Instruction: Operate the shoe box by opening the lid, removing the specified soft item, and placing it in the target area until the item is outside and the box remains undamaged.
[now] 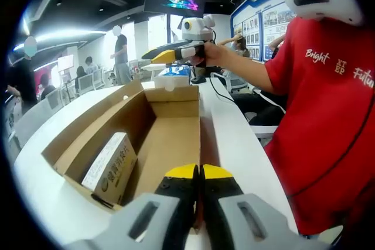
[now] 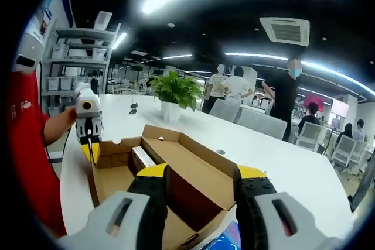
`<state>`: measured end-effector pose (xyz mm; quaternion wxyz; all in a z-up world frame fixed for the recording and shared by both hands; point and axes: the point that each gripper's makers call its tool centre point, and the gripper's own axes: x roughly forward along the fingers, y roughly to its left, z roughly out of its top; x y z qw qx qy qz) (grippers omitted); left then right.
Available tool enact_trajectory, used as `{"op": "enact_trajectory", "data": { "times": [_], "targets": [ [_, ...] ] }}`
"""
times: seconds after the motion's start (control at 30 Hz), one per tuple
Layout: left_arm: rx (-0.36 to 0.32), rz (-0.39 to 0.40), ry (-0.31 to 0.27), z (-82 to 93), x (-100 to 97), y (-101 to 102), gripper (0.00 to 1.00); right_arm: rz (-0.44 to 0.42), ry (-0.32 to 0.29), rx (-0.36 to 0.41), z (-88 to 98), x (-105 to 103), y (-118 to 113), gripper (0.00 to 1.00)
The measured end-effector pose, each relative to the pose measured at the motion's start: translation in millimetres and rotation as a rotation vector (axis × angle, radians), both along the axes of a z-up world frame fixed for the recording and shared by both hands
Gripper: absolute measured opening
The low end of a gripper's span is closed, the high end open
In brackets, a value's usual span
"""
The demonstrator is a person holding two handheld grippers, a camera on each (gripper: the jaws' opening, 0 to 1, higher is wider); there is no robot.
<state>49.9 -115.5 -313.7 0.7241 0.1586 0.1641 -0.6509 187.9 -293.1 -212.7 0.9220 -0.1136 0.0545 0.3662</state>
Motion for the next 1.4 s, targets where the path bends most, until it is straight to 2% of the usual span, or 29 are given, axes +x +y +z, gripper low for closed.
{"op": "enact_trajectory", "data": {
  "times": [0.1,0.23,0.33,0.47,0.53,0.7,0.77,0.87,0.93,1.07,1.13,1.2,1.3,1.4],
  "targets": [
    [0.003,-0.001,0.002,-0.2,-0.2,0,0.01,0.018,0.057,0.102,7.1,-4,6,0.50],
    [0.006,0.000,0.004,-0.4,-0.3,-1,0.01,-0.005,0.076,0.154,10.7,-1,2,0.52],
    [0.006,0.003,0.004,-0.4,-0.3,-1,0.01,0.005,0.089,0.153,7.0,-2,5,0.59],
    [0.003,0.006,0.000,-0.5,0.1,-1,0.01,-0.001,0.083,0.109,0.0,-4,7,0.60],
    [0.002,0.005,-0.001,-0.8,0.6,0,0.01,-0.001,0.059,0.102,0.7,-6,8,0.60],
    [0.003,0.001,0.002,-1.2,0.5,0,0.01,-0.008,0.047,0.092,0.7,-10,11,0.62],
    [0.004,0.000,0.002,-1.2,0.1,0,0.01,-0.015,0.053,0.111,2.6,-10,11,0.64],
    [0.005,-0.001,0.003,-1.0,-0.4,-1,0.01,-0.016,0.110,0.178,2.7,-9,12,0.70],
    [0.004,-0.001,0.000,-0.8,-0.6,-1,0.01,-0.010,0.086,0.163,0.0,-9,15,0.69],
    [0.002,-0.001,-0.002,-0.4,-1.0,-1,0.01,-0.001,0.084,0.142,-6.5,-11,27,0.68],
    [0.001,-0.001,-0.003,-0.2,-1.1,-1,0.01,-0.011,0.026,0.110,-1.9,-10,29,0.60],
    [0.000,-0.001,-0.004,0.0,-1.1,-1,0.01,-0.017,-0.002,0.103,1.2,-9,30,0.56],
    [0.000,-0.002,-0.002,0.0,-1.3,-1,0.01,0.002,0.011,0.118,-0.7,-10,37,0.59],
    [0.001,-0.003,-0.001,0.1,-1.2,-1,0.01,0.009,0.012,0.097,-7.9,-11,46,0.61]
  ]
}}
